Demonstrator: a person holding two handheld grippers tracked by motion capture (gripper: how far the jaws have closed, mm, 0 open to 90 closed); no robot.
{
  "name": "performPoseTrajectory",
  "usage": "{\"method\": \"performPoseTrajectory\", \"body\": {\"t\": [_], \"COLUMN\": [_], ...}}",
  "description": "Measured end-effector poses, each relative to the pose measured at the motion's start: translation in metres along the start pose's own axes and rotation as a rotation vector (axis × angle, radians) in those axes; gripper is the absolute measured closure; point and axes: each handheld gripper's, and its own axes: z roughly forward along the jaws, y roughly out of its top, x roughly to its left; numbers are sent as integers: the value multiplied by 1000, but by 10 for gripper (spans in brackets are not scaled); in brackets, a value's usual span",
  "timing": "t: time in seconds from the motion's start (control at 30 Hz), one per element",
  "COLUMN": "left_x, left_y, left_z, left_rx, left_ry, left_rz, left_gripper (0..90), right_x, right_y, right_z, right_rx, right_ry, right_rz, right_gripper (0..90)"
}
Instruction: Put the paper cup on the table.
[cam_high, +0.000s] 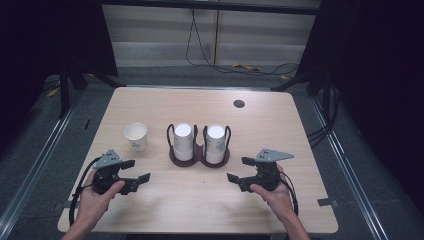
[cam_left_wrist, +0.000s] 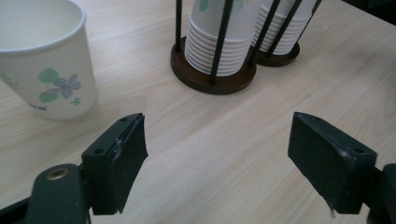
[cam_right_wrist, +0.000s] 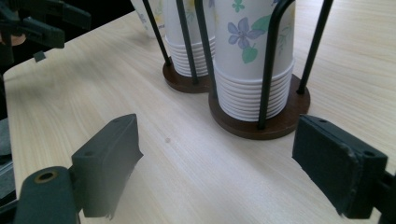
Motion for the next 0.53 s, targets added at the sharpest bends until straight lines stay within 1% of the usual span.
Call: {"method": "performPoseTrajectory", "body": {"t": [0.03, 0.07, 0.1, 0.13, 0.17, 0.23, 0.3, 0.33, 0.37, 0.4, 0.43, 0.47, 0.53], "left_x": [-3, -6, -6, -12, -14, -16, -16, -17, -19, -21, -21, -23, -24], "left_y": [-2, -4, -4, -8, -11, -12, -13, -13, -13, -13, -13, -13, -14], "left_z": [2, 4, 4, 8, 11, 16, 24, 26, 29, 30, 30, 33, 34], "left_rx": [8, 17, 17, 23, 24, 35, 48, 52, 49, 54, 54, 74, 73], "left_ry": [-14, -28, -28, -37, -45, -42, -43, -51, -64, -67, -67, -64, -67], "left_rz": [-6, 0, 0, -13, -17, -21, -50, -68, -72, -63, -63, -45, -50], "left_gripper": [193, 192, 192, 192, 189, 185, 185, 185, 185, 185, 185, 185, 185], "right_x": [1, 1, 2, 3, 4, 7, 10, 11, 13, 14, 14, 14, 13], "right_y": [-1, -3, -4, -6, -8, -11, -13, -14, -15, -16, -16, -17, -19], "right_z": [-1, -3, -4, -5, -5, -6, -4, -3, -2, -1, -1, 1, 4], "right_rx": [-2, -5, -6, -5, -7, -5, 4, 8, 11, 14, 14, 26, 33], "right_ry": [-9, -18, -28, -41, -48, -64, -79, -82, -85, -85, -85, -101, -96], "right_rz": [2, 6, 7, 10, 13, 15, 14, 19, 24, 25, 25, 22, 29], "right_gripper": [147, 146, 146, 146, 146, 146, 146, 146, 145, 145, 145, 146, 146]}}
